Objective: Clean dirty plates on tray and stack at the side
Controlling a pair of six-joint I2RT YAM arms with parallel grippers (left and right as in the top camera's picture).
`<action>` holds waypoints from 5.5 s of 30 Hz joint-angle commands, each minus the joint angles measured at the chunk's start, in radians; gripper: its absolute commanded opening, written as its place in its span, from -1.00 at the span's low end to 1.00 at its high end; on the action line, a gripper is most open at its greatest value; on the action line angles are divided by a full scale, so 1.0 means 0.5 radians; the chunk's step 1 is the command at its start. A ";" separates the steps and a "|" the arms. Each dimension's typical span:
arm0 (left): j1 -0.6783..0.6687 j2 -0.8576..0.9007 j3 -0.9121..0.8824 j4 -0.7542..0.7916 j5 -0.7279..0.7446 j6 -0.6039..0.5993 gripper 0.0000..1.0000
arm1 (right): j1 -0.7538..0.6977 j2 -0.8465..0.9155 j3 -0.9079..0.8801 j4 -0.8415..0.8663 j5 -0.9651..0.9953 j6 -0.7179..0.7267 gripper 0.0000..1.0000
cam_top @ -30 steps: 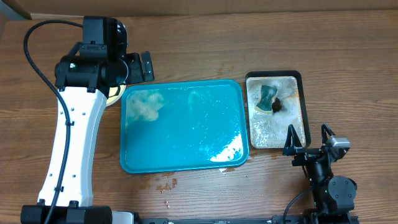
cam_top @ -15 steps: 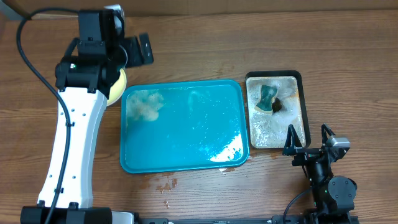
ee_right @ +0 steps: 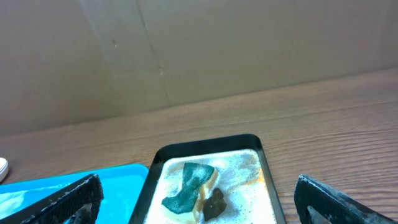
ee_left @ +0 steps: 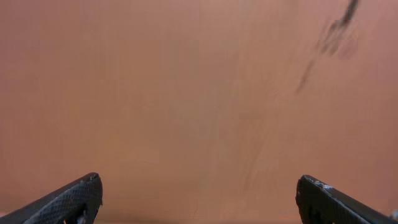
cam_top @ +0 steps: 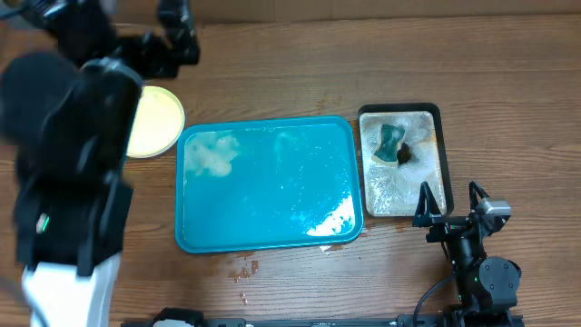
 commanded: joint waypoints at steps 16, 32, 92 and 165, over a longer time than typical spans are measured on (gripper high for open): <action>0.130 -1.161 -1.131 0.632 -0.027 0.061 1.00 | -0.009 -0.025 -0.021 0.012 -0.011 0.007 1.00; 0.339 -2.090 -2.380 0.948 -0.027 -0.025 1.00 | -0.009 -0.025 -0.021 0.012 -0.011 0.007 1.00; 0.372 -2.398 -3.301 0.671 0.345 0.391 1.00 | -0.009 -0.025 -0.021 0.012 -0.011 0.007 1.00; 0.372 -2.397 -3.301 0.671 0.331 0.388 1.00 | -0.009 -0.025 -0.021 0.012 -0.011 0.006 1.00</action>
